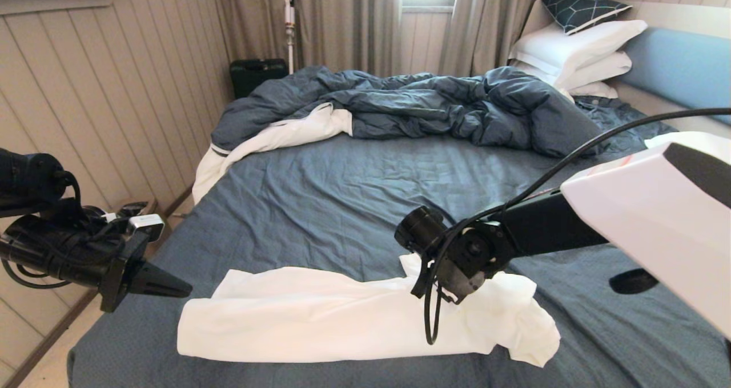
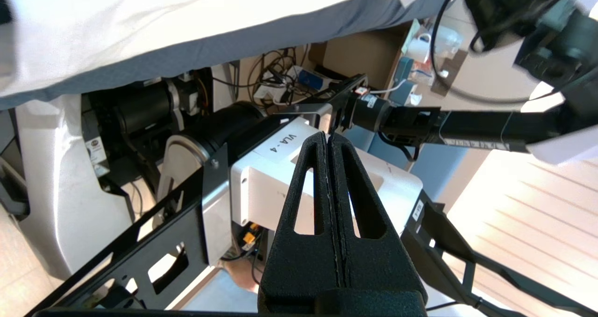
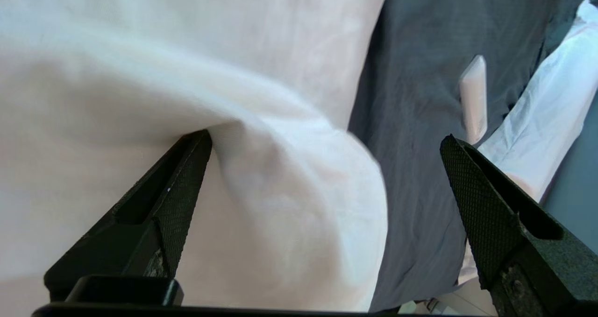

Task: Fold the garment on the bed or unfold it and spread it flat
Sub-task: Fold the white T-shirt

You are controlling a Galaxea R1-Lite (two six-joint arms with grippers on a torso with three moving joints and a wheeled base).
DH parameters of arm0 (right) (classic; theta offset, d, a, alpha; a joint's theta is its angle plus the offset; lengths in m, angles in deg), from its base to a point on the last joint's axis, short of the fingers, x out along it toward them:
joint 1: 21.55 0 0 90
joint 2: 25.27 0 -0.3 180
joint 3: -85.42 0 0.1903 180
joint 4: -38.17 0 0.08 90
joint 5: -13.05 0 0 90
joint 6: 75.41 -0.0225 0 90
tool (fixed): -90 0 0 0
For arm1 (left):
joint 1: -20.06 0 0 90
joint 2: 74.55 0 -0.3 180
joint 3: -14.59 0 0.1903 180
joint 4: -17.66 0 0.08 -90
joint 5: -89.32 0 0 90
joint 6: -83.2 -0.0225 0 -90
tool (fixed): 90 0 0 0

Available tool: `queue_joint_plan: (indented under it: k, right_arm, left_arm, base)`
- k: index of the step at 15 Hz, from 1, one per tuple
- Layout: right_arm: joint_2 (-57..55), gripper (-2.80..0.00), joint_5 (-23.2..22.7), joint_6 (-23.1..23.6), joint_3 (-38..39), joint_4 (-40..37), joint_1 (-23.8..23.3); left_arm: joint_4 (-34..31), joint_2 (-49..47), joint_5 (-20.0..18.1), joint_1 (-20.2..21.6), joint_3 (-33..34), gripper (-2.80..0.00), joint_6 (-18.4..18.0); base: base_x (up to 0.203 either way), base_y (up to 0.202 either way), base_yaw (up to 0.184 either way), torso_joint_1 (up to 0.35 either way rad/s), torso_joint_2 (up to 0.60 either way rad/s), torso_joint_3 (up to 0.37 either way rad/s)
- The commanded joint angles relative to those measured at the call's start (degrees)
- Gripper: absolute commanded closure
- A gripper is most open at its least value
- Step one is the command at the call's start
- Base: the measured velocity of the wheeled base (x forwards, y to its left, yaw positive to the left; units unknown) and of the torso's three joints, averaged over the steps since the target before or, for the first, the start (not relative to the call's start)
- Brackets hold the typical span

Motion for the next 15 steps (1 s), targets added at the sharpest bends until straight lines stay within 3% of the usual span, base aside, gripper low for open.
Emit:
queue_joint_plan:
  k: [1, 11, 15]
  right_arm:
    - [-2.3, -2.80, 0.8, 0.2, -3.6, -0.2, -0.7]
    - [-11.4, -2.80, 1.0, 4.5, -24.3, -0.6, -6.9]
    - [-7.4, -2.80, 0.8, 4.3, -20.8, -0.7, -6.4]
  left_arm:
    - [-0.4, -0.1, -0.3, 0.0, 0.0, 0.00, -0.1]
    - [-0.3, -0.1, -0.3, 0.0, 0.1, 0.00, -0.2]
    - [-0.3, -0.2, -0.3, 0.0, 0.1, 0.00, -0.2]
  base:
    - [0.000, 0.000, 0.000, 0.000, 0.00, 0.000]
    - [0.000, 0.000, 0.000, 0.000, 0.00, 0.000]
    - [0.000, 0.000, 0.000, 0.000, 0.00, 0.000]
